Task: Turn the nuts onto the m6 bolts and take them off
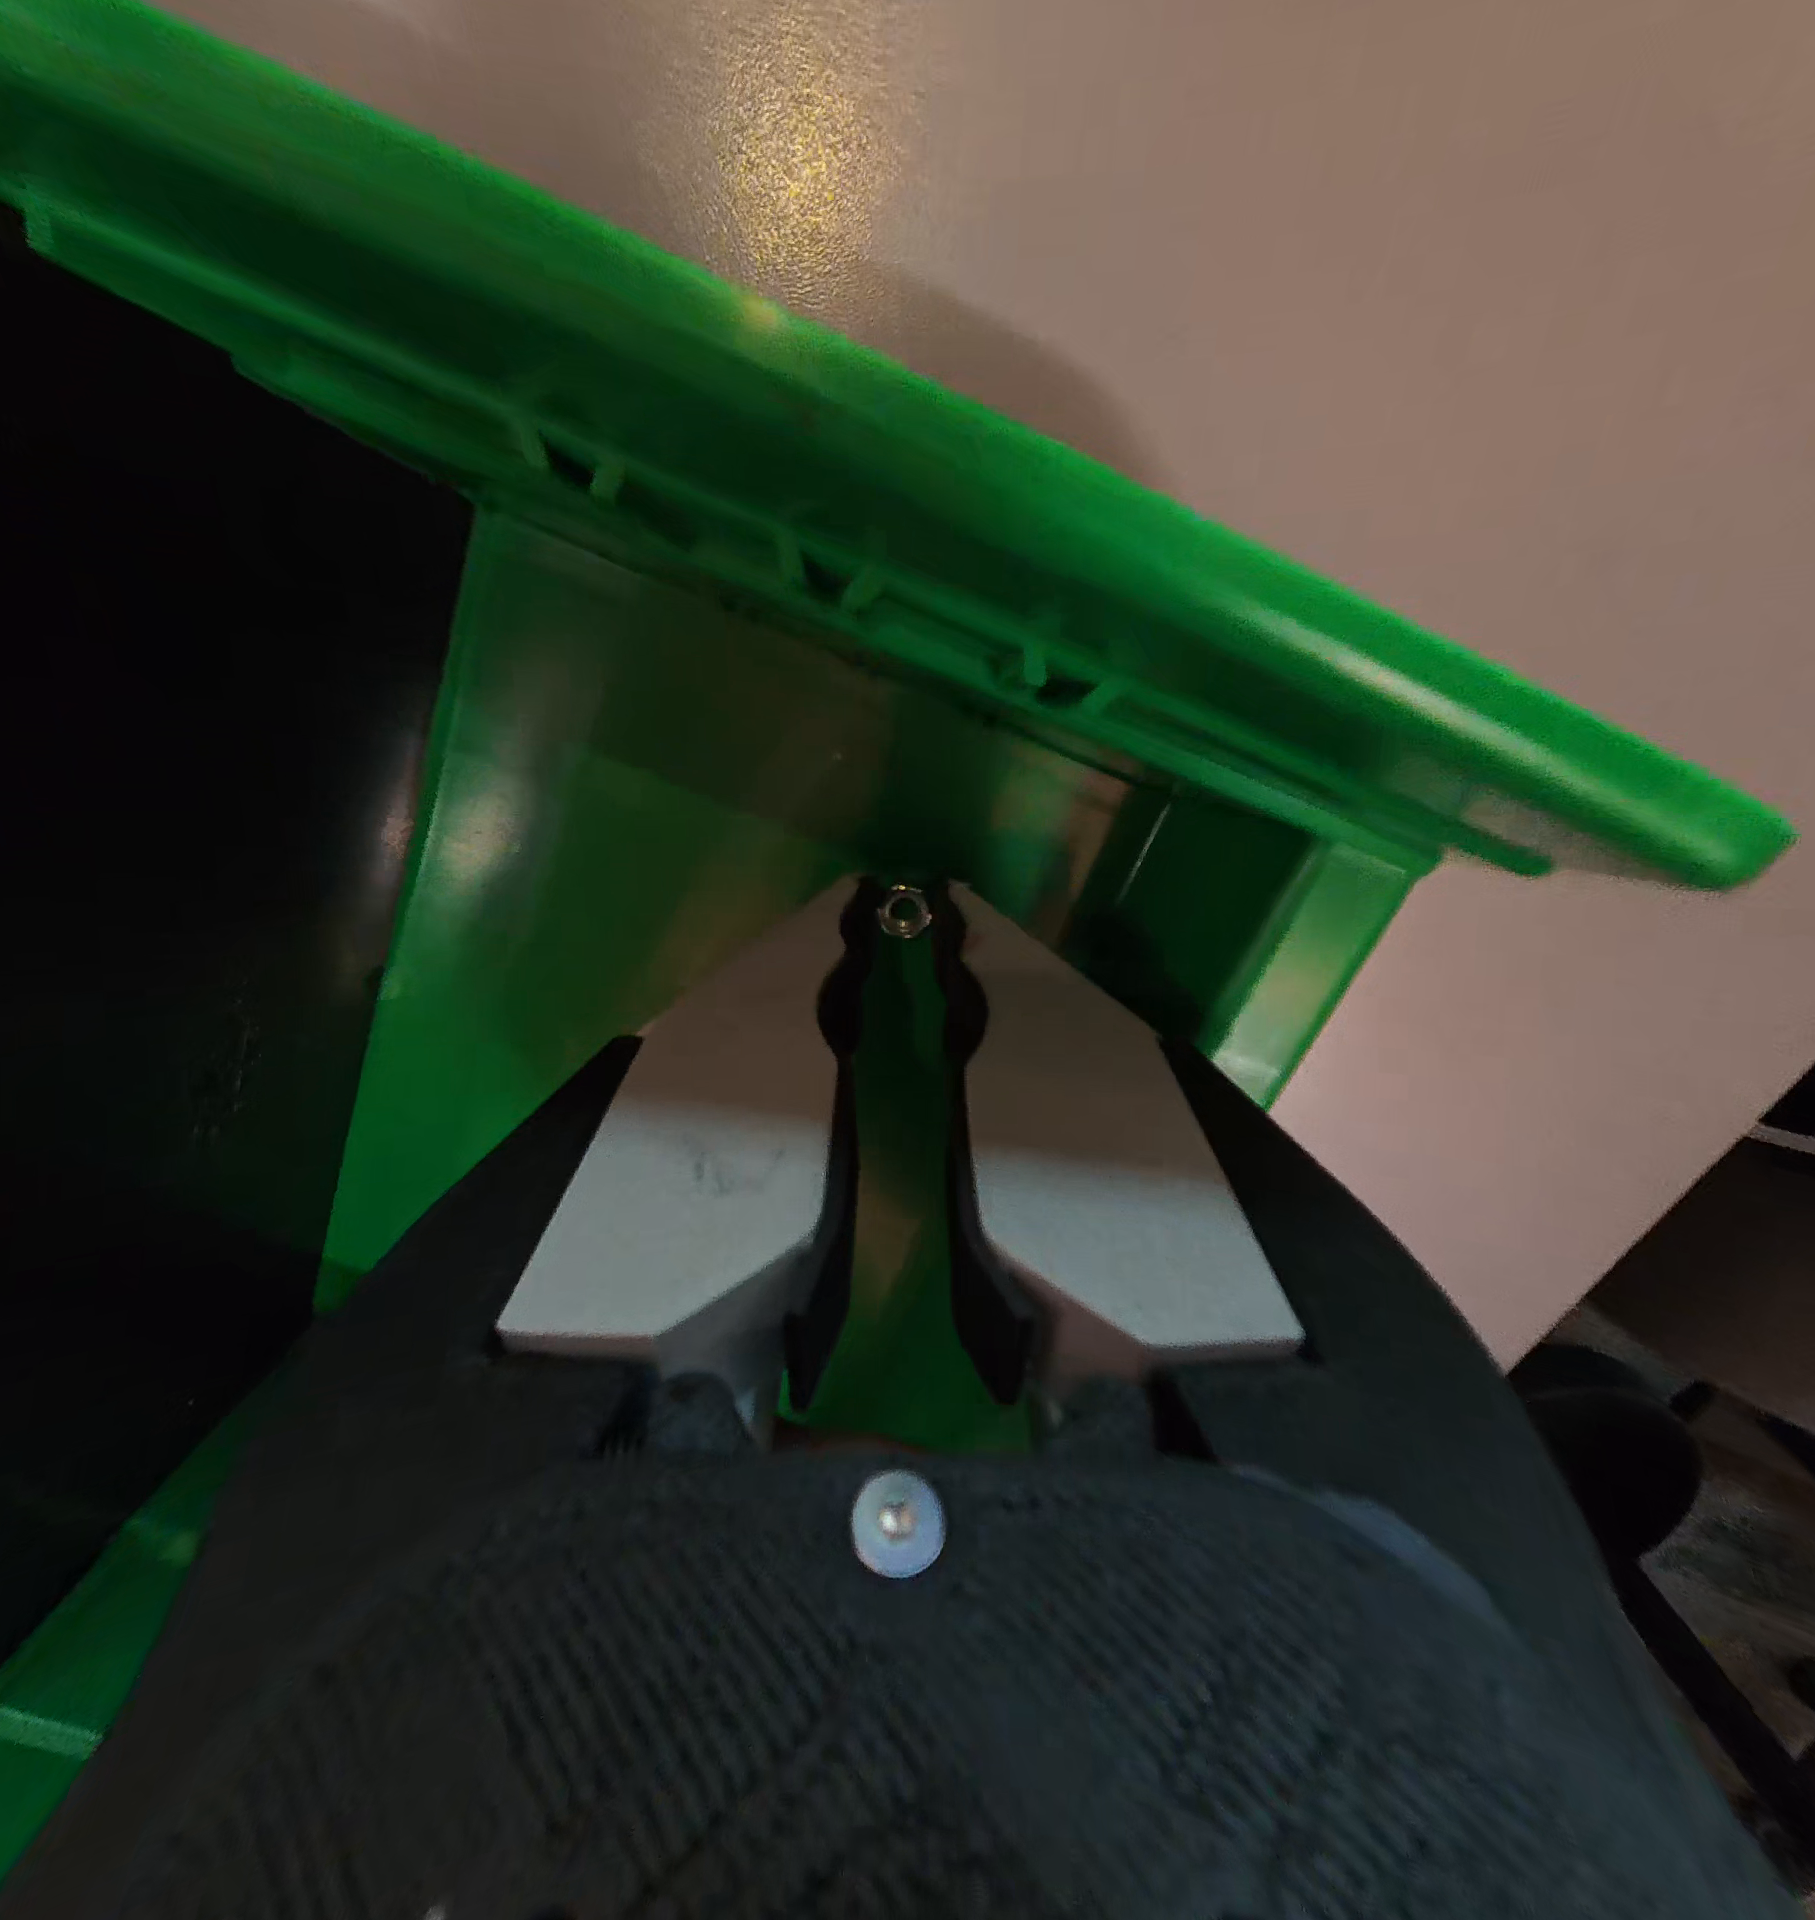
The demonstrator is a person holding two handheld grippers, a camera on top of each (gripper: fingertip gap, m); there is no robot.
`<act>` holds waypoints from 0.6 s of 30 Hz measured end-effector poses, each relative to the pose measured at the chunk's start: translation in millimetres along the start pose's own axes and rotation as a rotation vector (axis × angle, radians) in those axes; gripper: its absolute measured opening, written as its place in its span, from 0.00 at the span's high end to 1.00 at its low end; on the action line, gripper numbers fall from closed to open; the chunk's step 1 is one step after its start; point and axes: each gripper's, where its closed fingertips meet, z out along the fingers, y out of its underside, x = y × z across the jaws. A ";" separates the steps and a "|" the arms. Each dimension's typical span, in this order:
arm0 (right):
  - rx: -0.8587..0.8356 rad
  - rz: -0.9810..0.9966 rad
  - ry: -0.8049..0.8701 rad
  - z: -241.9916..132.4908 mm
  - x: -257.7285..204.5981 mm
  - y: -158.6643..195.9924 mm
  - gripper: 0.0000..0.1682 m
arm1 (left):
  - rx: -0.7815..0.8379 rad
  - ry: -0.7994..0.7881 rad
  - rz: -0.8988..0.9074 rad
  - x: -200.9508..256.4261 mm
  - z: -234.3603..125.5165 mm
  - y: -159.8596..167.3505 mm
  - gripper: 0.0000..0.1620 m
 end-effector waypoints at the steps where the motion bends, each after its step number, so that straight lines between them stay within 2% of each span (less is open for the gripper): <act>1: -0.001 0.001 -0.002 0.1 -0.4 0.1 0.70 | 0.003 0.001 -0.003 -1.3 -0.1 -0.4 0.95; 6: -0.005 -0.004 -0.003 0.6 -1.5 0.5 0.70 | -0.019 -0.052 -0.022 -16.7 -6.9 6.8 0.95; 11: 0.004 -0.002 -0.024 0.4 -7.7 -1.4 0.70 | 0.077 -0.117 -0.057 -28.1 -49.8 -2.8 0.95; 14: 0.007 -0.019 -0.005 -2.1 -7.2 -4.0 0.70 | 0.259 -0.106 -0.039 -12.3 -93.7 -36.7 0.96; 16: 0.018 -0.031 0.031 -7.6 -1.0 -8.0 0.70 | 0.373 -0.079 0.045 15.4 -118.9 -68.1 0.95; 18: 0.043 -0.035 0.094 -17.3 11.4 -14.6 0.70 | 0.414 -0.079 0.159 48.3 -128.7 -96.7 0.95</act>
